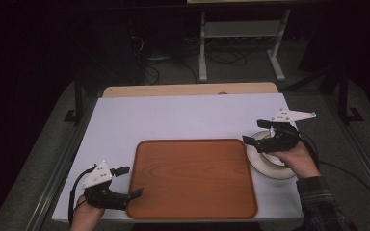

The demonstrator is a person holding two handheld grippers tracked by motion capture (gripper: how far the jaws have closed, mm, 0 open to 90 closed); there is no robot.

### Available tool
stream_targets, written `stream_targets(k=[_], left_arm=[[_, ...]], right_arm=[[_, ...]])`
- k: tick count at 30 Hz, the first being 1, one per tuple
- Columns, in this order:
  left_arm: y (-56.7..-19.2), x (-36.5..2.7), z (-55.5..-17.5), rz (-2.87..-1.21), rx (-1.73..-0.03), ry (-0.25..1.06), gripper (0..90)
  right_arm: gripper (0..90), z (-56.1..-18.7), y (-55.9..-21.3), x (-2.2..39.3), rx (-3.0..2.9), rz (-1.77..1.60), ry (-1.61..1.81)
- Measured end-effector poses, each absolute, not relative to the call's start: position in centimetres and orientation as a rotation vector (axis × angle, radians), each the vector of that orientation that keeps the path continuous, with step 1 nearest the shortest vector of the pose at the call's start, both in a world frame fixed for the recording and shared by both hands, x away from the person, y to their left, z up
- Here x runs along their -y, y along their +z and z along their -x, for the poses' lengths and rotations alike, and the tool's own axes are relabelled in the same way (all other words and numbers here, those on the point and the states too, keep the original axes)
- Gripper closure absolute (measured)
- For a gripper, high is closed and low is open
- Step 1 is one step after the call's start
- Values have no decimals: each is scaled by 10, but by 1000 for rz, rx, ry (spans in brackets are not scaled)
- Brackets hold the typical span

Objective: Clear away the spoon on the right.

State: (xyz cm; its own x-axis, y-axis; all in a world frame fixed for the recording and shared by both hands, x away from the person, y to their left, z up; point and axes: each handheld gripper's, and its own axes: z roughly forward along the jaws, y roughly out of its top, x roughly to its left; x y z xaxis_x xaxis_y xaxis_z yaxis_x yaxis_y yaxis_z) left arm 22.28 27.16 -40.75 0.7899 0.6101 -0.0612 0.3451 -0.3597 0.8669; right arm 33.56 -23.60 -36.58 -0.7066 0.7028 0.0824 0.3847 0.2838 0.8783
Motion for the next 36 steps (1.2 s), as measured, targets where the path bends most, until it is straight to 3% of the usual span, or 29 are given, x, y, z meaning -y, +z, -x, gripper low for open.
stream_targets(k=[5, 13, 28, 36], left_arm=[[-408, -271, -223, -1983, -715, 333, 131], [-408, -271, -223, -1986, -715, 332, 131], [-408, -271, -223, -1981, -714, 333, 131], [-408, -271, -222, -1982, -714, 333, 131]], right_arm=[[165, -343, -363, 239, -2244, -1017, 1363], [308, -360, -359, 246, -2262, -1048, 1332], [881, -377, -372, 254, -2223, -1202, 1161], [892, -380, -380, 265, -2199, -1272, 1105]])
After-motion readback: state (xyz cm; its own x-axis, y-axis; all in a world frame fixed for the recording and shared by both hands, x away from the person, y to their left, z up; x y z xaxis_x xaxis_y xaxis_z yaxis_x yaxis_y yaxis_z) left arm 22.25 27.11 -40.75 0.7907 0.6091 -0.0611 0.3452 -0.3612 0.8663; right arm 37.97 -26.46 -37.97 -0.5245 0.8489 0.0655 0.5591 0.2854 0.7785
